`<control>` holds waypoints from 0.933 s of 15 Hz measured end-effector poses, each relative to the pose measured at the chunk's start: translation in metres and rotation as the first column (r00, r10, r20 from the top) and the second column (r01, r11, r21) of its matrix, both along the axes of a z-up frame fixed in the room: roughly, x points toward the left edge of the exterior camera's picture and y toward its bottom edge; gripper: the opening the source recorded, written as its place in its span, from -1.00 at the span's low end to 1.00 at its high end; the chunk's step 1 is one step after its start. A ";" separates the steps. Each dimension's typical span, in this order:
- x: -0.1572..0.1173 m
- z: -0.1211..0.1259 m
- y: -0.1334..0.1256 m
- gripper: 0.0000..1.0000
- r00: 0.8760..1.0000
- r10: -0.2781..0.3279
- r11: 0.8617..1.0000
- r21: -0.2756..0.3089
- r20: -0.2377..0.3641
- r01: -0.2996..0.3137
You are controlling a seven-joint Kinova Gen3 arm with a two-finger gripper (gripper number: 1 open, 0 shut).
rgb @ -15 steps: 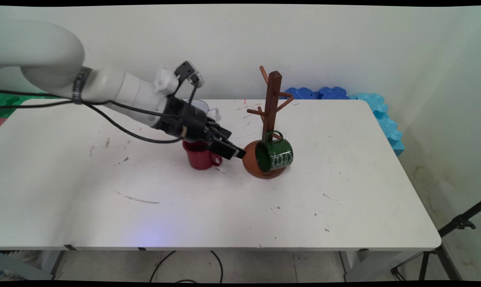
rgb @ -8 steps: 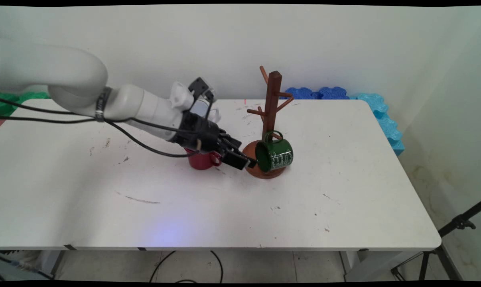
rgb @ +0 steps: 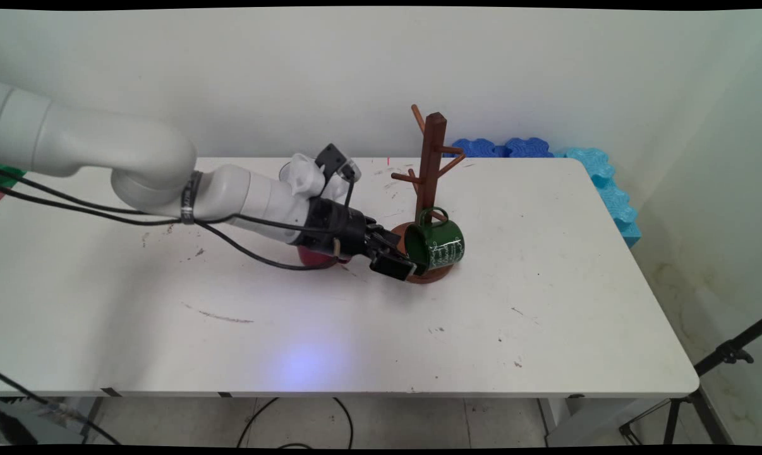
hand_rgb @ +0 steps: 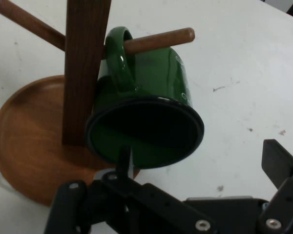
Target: Pick up the green mug from the rack
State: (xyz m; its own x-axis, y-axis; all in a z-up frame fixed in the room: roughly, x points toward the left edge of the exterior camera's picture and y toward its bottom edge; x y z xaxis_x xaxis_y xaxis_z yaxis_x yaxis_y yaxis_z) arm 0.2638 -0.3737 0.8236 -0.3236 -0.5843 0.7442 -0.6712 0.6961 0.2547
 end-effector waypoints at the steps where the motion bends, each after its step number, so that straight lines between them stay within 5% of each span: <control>1: -0.001 -0.004 0.000 1.00 1.000 0.002 1.000 -0.006 -0.008 -0.002; 14: -0.017 -0.049 -0.002 1.00 0.994 0.032 0.995 -0.090 -0.108 -0.042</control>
State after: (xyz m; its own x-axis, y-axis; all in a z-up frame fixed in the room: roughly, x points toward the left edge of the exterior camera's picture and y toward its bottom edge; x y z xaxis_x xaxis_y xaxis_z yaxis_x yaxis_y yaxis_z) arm 0.2471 -0.3758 0.7746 -0.2190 -0.5216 0.8246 -0.6697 0.6950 0.2618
